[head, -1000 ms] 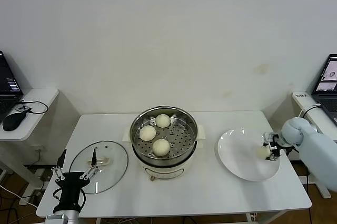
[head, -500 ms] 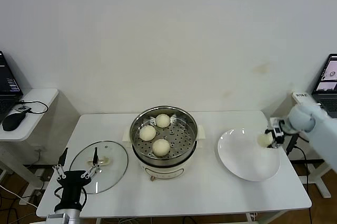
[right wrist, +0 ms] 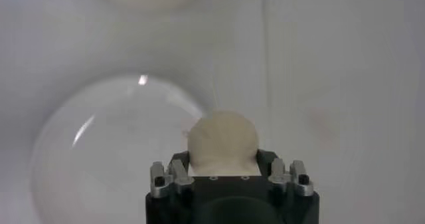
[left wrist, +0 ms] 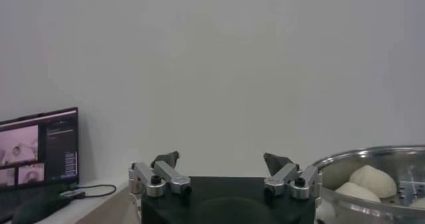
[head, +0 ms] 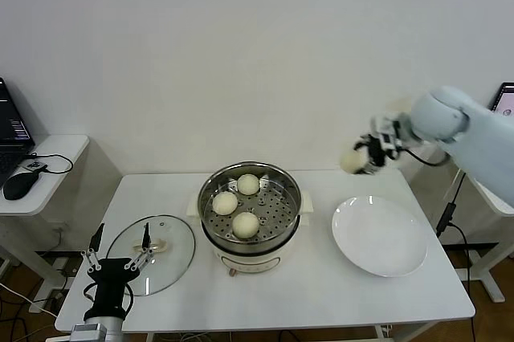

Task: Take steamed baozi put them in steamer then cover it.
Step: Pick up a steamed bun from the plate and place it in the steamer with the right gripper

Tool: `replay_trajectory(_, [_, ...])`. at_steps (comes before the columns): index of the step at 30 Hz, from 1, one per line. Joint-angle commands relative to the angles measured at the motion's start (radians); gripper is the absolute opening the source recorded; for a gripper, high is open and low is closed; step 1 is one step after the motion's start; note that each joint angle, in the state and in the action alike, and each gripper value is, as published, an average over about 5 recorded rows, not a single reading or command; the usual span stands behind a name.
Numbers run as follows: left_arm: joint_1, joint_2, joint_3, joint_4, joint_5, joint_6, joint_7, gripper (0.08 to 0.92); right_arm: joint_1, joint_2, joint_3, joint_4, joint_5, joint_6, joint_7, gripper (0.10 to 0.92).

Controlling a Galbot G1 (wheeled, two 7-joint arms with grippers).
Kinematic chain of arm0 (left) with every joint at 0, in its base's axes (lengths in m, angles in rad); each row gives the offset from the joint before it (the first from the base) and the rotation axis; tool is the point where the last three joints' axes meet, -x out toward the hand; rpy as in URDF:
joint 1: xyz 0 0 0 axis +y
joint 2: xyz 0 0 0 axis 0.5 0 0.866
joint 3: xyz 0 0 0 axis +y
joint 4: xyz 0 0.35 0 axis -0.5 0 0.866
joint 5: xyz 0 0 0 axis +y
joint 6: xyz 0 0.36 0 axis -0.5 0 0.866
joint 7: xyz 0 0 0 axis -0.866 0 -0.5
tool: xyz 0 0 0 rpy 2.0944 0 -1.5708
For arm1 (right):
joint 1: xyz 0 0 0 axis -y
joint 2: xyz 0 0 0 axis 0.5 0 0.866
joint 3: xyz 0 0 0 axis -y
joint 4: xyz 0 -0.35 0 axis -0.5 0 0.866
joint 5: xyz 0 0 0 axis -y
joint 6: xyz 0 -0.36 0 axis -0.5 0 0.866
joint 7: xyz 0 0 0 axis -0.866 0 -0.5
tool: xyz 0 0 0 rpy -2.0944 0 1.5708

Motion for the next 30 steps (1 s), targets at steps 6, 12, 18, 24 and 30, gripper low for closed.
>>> replay_trajectory(6, [0.007,-0.013,-0.008,-0.010,0.004,-0.002,-0.001,0.823,0.138,0.350,-0.238,0.040,0.368,-0.266,0.241,0.628])
replay_trajectory(12, [0.010,-0.019,-0.015,-0.010,0.002,-0.006,-0.002,0.823,0.056,0.396,-0.247,-0.015,0.330,-0.267,0.260,0.628])
replay_trajectory(18, [0.007,-0.023,-0.015,-0.008,0.001,-0.006,-0.002,0.823,-0.014,0.415,-0.242,-0.058,0.286,-0.267,0.260,0.628])
replay_trajectory(24, [0.005,-0.022,-0.015,-0.002,0.000,-0.006,-0.002,0.823,-0.061,0.412,-0.238,-0.090,0.240,-0.267,0.259,0.628])
replay_trajectory(30, [0.002,-0.022,-0.014,-0.001,0.000,-0.006,-0.002,0.823,-0.080,0.409,-0.232,-0.103,0.224,-0.268,0.254,0.628])
